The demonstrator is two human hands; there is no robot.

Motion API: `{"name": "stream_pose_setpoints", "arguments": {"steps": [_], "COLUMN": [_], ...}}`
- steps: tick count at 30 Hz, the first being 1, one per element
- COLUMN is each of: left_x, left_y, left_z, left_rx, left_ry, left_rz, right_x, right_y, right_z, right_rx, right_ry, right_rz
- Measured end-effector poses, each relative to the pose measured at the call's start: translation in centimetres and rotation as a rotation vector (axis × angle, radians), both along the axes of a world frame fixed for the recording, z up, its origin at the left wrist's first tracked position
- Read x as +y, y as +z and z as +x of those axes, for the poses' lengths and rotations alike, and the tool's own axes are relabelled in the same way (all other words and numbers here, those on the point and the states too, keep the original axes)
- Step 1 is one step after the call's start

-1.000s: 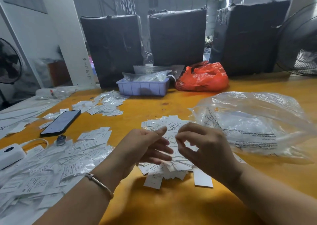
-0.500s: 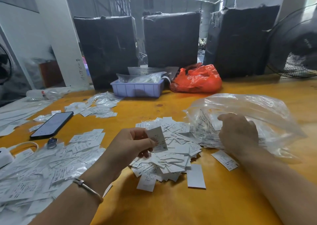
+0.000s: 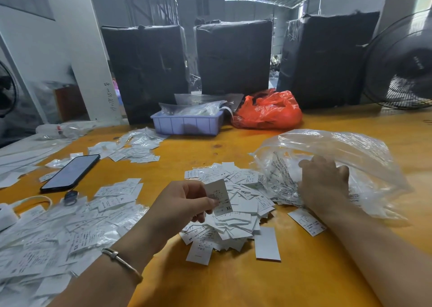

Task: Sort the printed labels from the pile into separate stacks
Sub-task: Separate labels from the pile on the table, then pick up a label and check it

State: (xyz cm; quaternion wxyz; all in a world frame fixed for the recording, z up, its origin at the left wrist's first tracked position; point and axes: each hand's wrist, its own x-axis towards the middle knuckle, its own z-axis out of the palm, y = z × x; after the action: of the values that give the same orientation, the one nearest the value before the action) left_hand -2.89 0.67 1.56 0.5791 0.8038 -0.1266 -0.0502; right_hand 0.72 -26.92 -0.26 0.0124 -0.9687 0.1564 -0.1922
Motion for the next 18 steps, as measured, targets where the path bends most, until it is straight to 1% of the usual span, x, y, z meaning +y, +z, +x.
{"name": "stream_pose_setpoints", "arguments": {"steps": [4,7,12,16,18], "left_x": [-0.01,-0.02,-0.06,-0.05,-0.04], "left_y": [-0.02,-0.12,-0.13,-0.18,-0.21], "left_z": [-0.04,-0.02,0.01,0.05,0.09], "left_rx": [0.001,0.007,0.000,-0.006,-0.005], "left_ry": [-0.001,-0.005,-0.013,-0.013,-0.017], "left_rz": [0.009,0.014,0.019,0.023,0.017], "right_x": [-0.49,-0.46,-0.58,-0.75,-0.62], "right_y": [-0.20,-0.18,-0.24,-0.33,-0.35], "right_z": [0.05,0.25,0.51,0.38,0.25], "right_rx": [0.080,0.034,-0.027,-0.210,-0.325], "right_ry": [-0.063,-0.048,0.004,0.081,0.123], "right_rz": [-0.001,-0.004,0.108,0.223,0.340]}}
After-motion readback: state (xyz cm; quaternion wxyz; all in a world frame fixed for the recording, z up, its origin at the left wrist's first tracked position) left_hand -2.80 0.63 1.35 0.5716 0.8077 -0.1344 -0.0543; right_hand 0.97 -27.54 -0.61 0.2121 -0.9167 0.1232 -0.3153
